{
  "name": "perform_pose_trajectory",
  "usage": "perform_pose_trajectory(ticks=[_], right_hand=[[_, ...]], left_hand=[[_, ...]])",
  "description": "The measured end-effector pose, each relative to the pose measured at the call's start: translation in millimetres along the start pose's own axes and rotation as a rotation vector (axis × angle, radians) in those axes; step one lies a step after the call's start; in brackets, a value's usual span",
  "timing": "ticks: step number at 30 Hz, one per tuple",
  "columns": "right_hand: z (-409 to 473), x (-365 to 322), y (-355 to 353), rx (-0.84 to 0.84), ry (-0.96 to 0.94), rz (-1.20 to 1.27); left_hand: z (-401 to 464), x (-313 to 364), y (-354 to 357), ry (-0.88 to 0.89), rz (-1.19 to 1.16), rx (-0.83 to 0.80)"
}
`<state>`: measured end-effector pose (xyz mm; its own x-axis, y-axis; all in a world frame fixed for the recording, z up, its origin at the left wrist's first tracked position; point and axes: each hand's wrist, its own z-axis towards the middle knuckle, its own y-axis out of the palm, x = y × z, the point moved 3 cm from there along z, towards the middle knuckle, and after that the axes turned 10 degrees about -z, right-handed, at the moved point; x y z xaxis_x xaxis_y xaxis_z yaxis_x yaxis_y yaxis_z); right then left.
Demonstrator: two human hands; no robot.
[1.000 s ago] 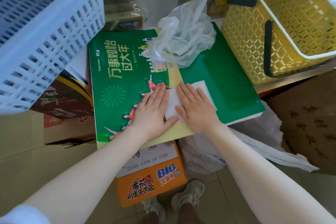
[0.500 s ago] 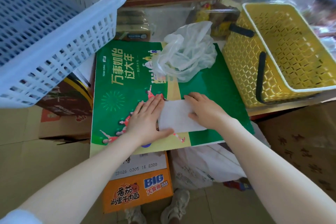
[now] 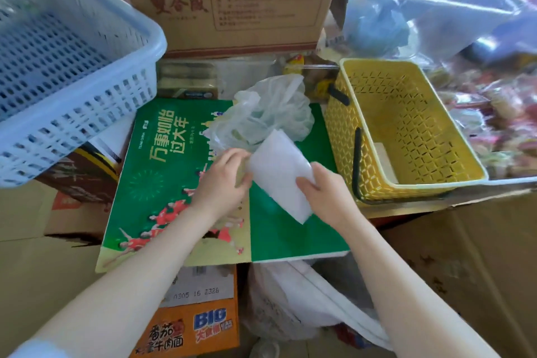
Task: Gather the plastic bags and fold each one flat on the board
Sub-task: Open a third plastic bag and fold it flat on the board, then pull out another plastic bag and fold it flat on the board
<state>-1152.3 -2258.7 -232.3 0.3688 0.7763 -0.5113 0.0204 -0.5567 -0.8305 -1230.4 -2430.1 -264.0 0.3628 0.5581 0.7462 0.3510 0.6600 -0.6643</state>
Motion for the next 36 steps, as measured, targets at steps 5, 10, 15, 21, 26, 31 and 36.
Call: perform_pose_trajectory(ticks=[5,10,15,21,26,31,36], right_hand=[[-15,23,-112,0.488,0.01,0.264],[15,85,-141,0.496,0.26,0.217],[51,127,-121,0.089,0.542,0.28],[54,120,-118,0.053,0.44,0.004],[25,68,-130,0.395,-0.062,0.069],[-6,17,-99,0.231,-0.136,0.249],[-35,-27,-48,-0.08,0.082,0.797]], left_hand=[[42,26,20,0.032,0.172,0.026],[67,21,63,-0.093,0.423,-0.083],[86,4,76,-0.238,0.534,-0.034],[87,-3,73,-0.277,0.435,0.025],[60,30,57,-0.199,0.09,0.062],[5,93,21,0.02,-0.099,0.161],[-41,112,-5,0.179,-0.147,0.134]])
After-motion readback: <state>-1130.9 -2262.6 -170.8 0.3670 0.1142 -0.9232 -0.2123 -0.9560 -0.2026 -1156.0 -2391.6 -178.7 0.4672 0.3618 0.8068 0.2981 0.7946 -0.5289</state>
